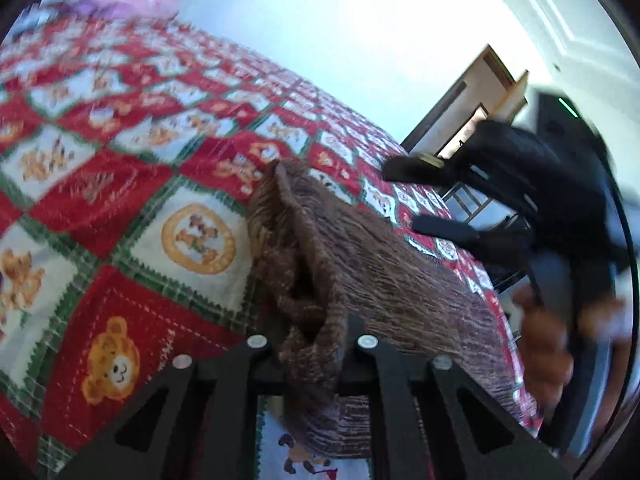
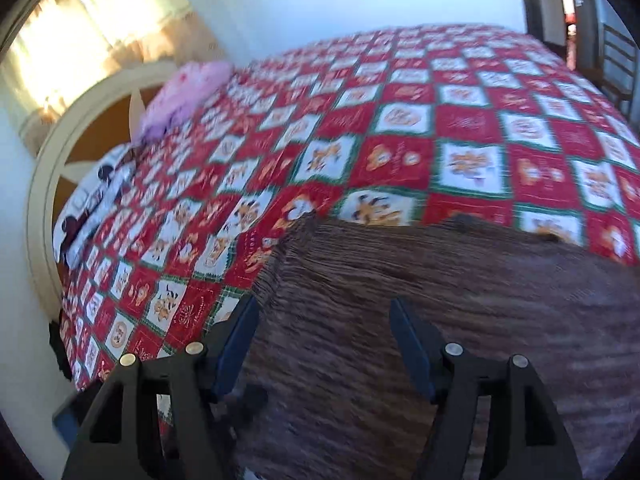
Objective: Fold small clothes
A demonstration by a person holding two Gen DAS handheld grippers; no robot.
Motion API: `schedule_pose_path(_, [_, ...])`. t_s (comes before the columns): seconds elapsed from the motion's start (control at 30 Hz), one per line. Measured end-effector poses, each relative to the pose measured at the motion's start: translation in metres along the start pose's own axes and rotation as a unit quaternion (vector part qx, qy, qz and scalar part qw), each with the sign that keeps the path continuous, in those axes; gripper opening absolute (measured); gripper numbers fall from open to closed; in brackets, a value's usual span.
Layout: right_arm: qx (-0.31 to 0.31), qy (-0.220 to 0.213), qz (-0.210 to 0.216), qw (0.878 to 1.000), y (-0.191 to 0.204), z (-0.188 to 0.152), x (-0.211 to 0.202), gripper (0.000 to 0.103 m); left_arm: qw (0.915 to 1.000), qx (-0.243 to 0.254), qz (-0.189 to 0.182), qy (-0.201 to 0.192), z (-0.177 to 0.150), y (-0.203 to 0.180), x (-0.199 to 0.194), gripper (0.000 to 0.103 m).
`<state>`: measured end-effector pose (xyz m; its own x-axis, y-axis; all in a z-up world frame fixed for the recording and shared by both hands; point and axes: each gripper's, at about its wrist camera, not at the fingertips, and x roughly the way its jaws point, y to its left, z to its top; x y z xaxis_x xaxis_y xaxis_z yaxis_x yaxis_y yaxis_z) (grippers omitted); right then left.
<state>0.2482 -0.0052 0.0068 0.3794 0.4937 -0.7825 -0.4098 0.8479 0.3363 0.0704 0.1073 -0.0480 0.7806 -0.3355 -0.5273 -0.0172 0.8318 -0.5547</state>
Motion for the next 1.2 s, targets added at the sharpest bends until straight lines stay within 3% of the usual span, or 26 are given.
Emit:
schedule_pose_path(0.13, [-0.029, 0.079, -0.001, 0.996, 0.023, 0.017, 0.034, 0.069, 0.9994, 0.028, -0.003, -0.019, 0.0, -0.013, -0.006, 0.013])
schedule_pose_path(0.37, [-0.105, 0.157, -0.053, 0.981, 0.066, 0.028, 0.094, 0.069, 0.9995, 0.018, -0.004, -0.026, -0.005, -0.011, -0.009, 0.013])
schedule_pose_path(0.5, [-0.18, 0.2, -0.113, 0.956, 0.085, 0.018, 0.128, 0.069, 0.9989, 0.036, -0.002, -0.03, -0.007, -0.013, -0.009, 0.013])
schedule_pose_path(0.6, [-0.225, 0.202, -0.138, 0.943, 0.093, 0.013, 0.136, 0.068, 0.9986, 0.041, -0.002, -0.033, -0.012, -0.017, -0.013, 0.013])
schedule_pose_path(0.67, [-0.227, 0.2, -0.132, 0.944, 0.09, 0.013, 0.134, 0.066, 0.9986, 0.04, -0.003, -0.034, -0.012, -0.018, -0.015, 0.013])
schedule_pose_path(0.73, [-0.229, 0.194, -0.142, 0.943, 0.083, 0.013, 0.13, 0.041, 0.9987, 0.04, -0.003, -0.031, -0.012, -0.018, -0.014, 0.013])
schedule_pose_path(0.77, [-0.219, 0.189, -0.144, 0.946, 0.077, 0.015, 0.126, 0.024, 0.9987, 0.041, -0.003, -0.03, -0.012, -0.019, -0.014, 0.013])
schedule_pose_path(0.83, [-0.159, 0.175, -0.102, 0.966, 0.055, 0.024, 0.111, 0.013, 0.9984, 0.048, -0.003, -0.03, -0.01, -0.022, -0.015, 0.013])
schedule_pose_path(1.03, [-0.044, 0.082, -0.003, 0.996, -0.004, 0.025, 0.053, 0.01, 0.9937, 0.106, -0.005, -0.035, -0.004, -0.048, -0.02, 0.013])
schedule_pose_path(1.2, [0.048, -0.003, 0.069, 0.996, -0.048, 0.024, -0.008, 0.01, 0.9839, 0.171, -0.037, -0.035, -0.009, -0.087, -0.021, 0.013])
